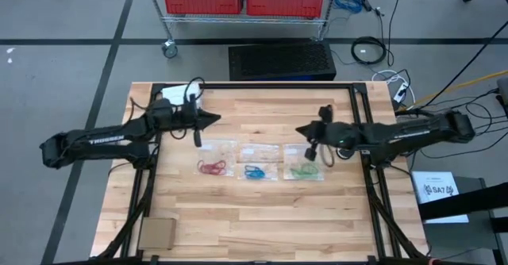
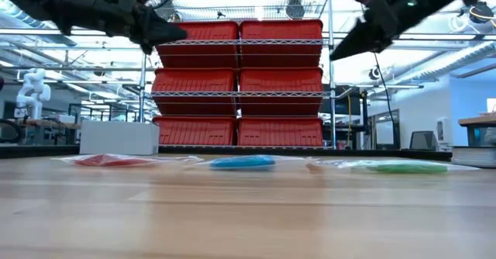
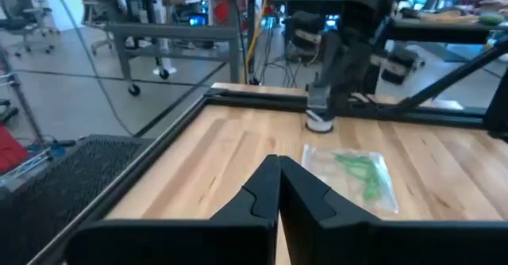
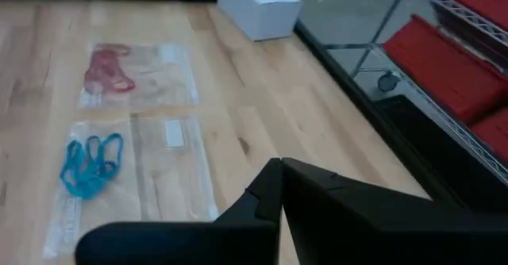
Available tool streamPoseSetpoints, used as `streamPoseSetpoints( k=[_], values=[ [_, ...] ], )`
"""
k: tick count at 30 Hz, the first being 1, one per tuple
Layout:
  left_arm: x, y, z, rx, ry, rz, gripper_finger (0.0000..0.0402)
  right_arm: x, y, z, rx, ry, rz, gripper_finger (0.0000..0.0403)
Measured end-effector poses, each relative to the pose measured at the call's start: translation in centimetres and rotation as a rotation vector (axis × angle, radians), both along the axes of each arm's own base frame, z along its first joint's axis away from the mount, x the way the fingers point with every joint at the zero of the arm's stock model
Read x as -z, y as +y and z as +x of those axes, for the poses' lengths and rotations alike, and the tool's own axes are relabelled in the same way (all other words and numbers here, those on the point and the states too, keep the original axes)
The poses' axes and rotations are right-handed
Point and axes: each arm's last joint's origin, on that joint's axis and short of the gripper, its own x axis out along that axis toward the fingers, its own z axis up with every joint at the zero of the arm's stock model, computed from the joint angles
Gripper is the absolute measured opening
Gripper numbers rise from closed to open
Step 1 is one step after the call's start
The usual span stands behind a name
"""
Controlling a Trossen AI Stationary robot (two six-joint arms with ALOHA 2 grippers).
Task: Sort rubber bands
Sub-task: Return to Home Position
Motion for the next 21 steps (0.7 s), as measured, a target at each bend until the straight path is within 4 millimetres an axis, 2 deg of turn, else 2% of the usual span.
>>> streamPoseSetpoints(
  k=[4,7,10,16,21],
  values=[
    [0.4,-0.8,-1.8,-0.041,0.013,0.011,0.0011,0.3,-0.3,-3.1,0.018,-0.093,0.017,0.0000],
    [0.4,-1.3,-3.4,-0.088,-0.044,0.056,0.0011,0.4,-0.3,-5.5,0.013,-0.210,0.024,0.0000],
    [1.3,-1.7,-4.5,-0.114,-0.063,0.062,0.0011,0.9,-0.4,-7.5,0.000,-0.329,0.021,0.0000],
    [5.0,-1.9,-5.1,-0.142,0.022,-0.016,0.0011,2.0,-0.4,-9.8,-0.079,-0.497,-0.020,0.0000],
    [5.2,-2.2,-6.1,-0.168,-0.101,0.020,0.0011,2.5,-0.3,-11.8,-0.131,-0.608,-0.026,0.0000]
  ],
)
